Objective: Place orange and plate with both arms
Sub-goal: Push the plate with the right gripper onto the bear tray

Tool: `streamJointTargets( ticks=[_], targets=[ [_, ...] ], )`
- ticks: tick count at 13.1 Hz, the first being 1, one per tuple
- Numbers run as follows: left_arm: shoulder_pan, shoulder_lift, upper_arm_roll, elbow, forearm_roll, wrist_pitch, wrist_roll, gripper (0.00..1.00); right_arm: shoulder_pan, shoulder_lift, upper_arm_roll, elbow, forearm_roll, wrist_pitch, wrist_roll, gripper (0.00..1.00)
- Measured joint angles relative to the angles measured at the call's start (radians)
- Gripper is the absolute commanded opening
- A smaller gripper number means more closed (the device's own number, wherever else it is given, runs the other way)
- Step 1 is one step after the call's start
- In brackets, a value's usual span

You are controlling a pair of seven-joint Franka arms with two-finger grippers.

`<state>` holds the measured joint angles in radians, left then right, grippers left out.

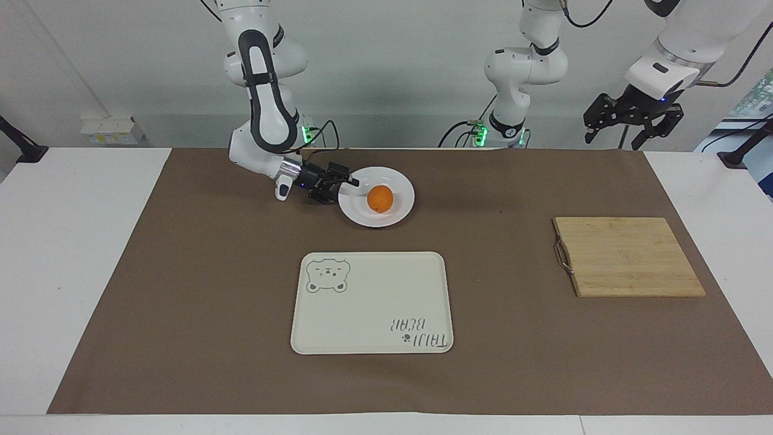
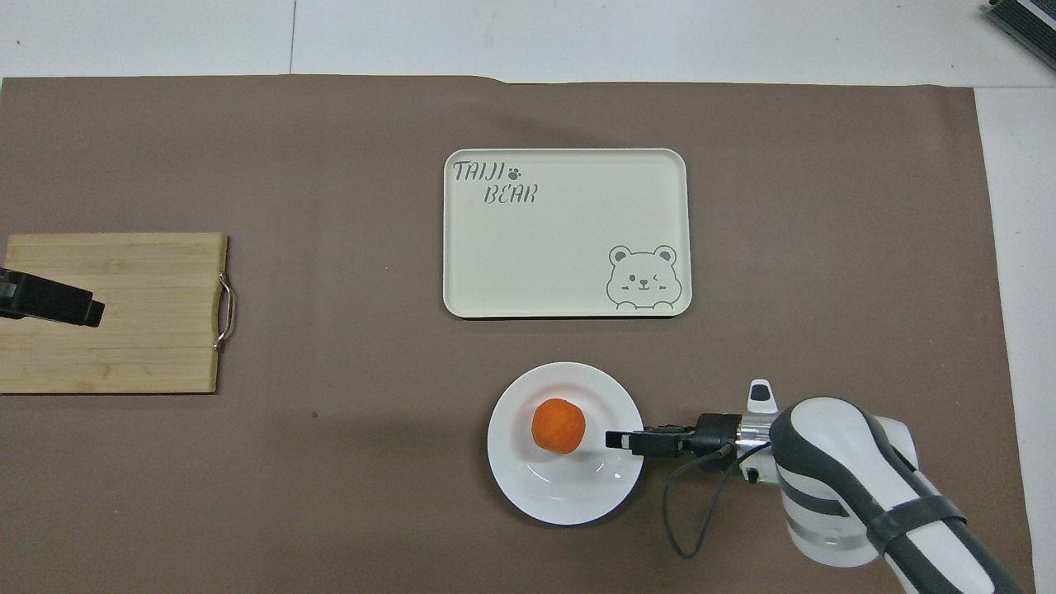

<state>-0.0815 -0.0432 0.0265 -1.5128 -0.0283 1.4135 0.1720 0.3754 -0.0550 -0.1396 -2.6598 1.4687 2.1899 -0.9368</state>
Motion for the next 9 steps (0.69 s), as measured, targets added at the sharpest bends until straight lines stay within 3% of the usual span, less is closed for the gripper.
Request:
streamJointTargets(
  ticks=[3,4,9],
  targets=[
    [0.000,0.000,0.000,0.000,0.000,0.000,0.000,1.00,0.000,0.003,0.000,-0.003,0.000,0.001,0.000,0.39],
    [0.000,0.000,0.000,0.000,0.000,0.000,0.000,1.00,0.000,0.003,0.000,-0.003,0.000,0.001,0.000,0.28],
    [0.000,0.000,0.000,0.000,0.000,0.000,0.000,1.00,0.000,0.008,-0.001,-0.004,0.000,0.012,0.000,0.00]
  ],
)
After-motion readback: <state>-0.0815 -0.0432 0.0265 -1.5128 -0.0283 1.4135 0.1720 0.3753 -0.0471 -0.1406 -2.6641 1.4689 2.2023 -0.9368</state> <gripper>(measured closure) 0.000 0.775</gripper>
